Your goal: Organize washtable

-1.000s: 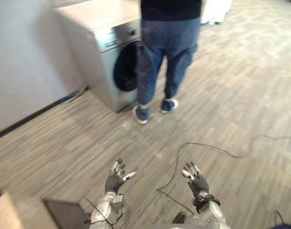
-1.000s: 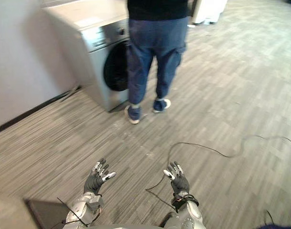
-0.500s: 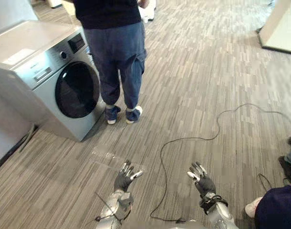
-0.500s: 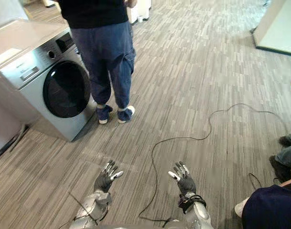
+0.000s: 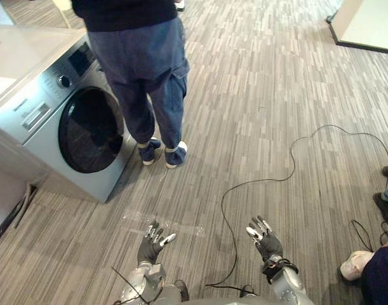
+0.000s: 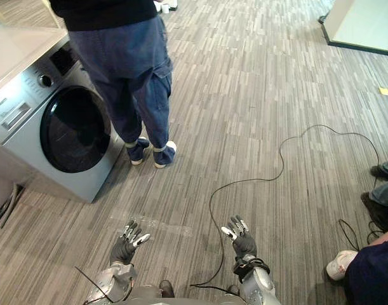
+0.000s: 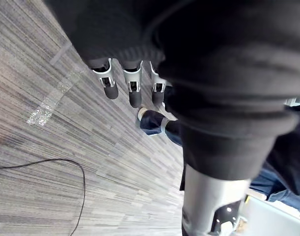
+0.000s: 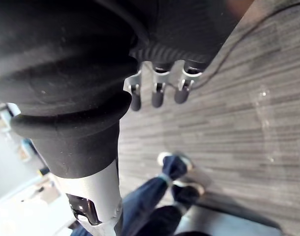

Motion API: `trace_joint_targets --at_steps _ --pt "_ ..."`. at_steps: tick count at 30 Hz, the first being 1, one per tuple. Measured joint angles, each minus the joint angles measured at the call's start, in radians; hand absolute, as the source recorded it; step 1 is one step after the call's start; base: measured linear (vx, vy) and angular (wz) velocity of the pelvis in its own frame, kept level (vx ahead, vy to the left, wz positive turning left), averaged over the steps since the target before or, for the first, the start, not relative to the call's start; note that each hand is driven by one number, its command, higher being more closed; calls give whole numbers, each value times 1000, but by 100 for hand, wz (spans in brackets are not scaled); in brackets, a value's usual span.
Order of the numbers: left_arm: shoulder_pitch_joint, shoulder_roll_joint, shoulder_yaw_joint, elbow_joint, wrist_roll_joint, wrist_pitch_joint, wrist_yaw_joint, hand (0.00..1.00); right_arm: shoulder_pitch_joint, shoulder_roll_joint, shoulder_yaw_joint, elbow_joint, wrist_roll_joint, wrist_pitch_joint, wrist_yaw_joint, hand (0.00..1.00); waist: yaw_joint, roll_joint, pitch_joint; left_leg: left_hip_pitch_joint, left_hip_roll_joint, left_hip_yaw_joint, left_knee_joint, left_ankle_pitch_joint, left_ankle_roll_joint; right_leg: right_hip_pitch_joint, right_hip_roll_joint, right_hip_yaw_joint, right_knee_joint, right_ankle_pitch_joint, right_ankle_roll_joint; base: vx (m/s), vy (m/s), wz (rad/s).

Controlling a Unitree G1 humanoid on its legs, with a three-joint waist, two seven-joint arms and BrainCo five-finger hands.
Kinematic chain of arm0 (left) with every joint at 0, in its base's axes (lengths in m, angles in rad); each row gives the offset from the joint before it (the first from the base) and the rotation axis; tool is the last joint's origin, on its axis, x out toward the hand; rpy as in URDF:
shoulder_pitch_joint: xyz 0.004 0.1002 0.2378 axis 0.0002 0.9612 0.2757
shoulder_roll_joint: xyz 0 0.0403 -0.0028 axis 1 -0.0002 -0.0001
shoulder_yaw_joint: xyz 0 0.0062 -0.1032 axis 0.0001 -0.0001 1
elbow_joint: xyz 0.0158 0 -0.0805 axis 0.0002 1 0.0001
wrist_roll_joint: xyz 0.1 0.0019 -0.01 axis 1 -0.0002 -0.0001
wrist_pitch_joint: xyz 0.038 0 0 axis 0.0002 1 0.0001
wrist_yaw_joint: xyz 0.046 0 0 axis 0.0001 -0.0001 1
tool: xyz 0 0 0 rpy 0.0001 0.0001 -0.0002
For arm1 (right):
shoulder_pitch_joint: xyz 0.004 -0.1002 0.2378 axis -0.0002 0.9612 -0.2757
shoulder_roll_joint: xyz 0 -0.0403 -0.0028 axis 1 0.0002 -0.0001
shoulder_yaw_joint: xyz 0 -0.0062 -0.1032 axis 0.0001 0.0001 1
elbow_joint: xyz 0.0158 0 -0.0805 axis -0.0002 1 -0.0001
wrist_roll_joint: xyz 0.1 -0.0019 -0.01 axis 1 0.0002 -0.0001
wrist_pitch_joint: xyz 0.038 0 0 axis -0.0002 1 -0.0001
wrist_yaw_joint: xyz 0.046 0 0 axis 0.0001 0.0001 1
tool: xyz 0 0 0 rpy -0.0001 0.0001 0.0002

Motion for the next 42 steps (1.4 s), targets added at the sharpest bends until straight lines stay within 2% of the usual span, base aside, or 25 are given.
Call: trace_joint_targets --at_steps 3,8,9,14,17,27,32,34,36,37,39,40,41,42 --pt "0 0 -21 1 0 0 0 0 -2 -7 4 22 -1 1 -7 0 -1 7 -20 31 1 14 -50 13 -21 2 13 7 -3 0 0 35 -30 -22" --pt "2 0 -39 23 0 0 1 0 -9 -13 18 50 -1 1 -14 0 -2 -5 -45 64 -1 26 -103 28 -30 2 22 25 -15 0 0 -23 -27 -14" --pt "38 2 -47 55 -1 4 2 0 -28 -2 46 85 -3 1 -14 0 -25 -28 -86 79 -68 -8 -294 183 -1 -48 5 33 -74 66 16 0 0 0" --pt "37 2 -45 57 -1 4 2 0 -27 -3 46 85 -3 1 -14 0 -26 -28 -85 80 -67 -5 -294 182 -1 -49 6 36 -74 66 16 0 0 -1" --pt "28 6 -30 113 -1 3 6 0 -28 -4 46 94 -3 1 -19 0 -27 -30 -83 83 -65 4 -294 182 -1 -51 8 46 -71 67 15 0 0 -8" --pt "5 16 9 214 -8 -11 87 0 -20 -13 85 159 -1 0 -89 0 -40 -44 -24 91 -55 21 -302 182 -2 -57 5 55 -41 59 14 -44 -30 -4" --pt "-13 19 10 214 -8 -26 92 0 -34 -11 105 159 0 -3 -89 0 -26 -53 -16 65 -59 35 -302 180 -4 -87 -2 54 -30 51 18 -16 -7 2" --pt "-18 17 10 214 -9 -27 92 0 -41 -11 108 159 0 -3 -89 0 -25 -54 -9 64 -65 30 -302 172 -1 -91 -9 46 -10 30 24 19 -15 7" --pt "-19 11 10 207 -9 -27 93 0 -48 -14 103 158 0 -6 -91 0 -25 -52 -3 63 -75 22 -301 155 5 -126 -30 40 76 -23 29 50 33 18" --pt "-19 11 10 188 -8 -27 95 0 -46 -14 95 151 13 -13 -94 0 -27 -70 8 64 -91 16 -302 141 9 -159 -65 27 175 -81 17 74 47 28" --pt "-19 11 7 161 -1 -27 95 0 -43 -14 77 148 26 -15 -99 0 -27 -66 18 81 -103 2 -302 122 8 -179 -95 13 280 -122 -41 139 46 28" --pt "-19 12 7 149 3 -27 95 0 -40 -21 76 143 33 -16 -102 0 -25 -78 32 95 -104 -6 -302 111 24 -228 -130 12 418 -120 -57 164 35 25" --pt "-19 13 6 144 4 -26 96 0 -39 -25 77 137 36 -16 -102 0 -27 -67 35 109 -105 -12 -301 105 31 -251 -144 16 495 -109 -75 177 39 19" --pt "-23 13 3 125 7 -26 98 0 -34 -35 75 115 40 -18 -101 0 -36 -41 66 151 -93 -34 -292 85 45 -335 -163 23 675 -107 -118 220 67 12"
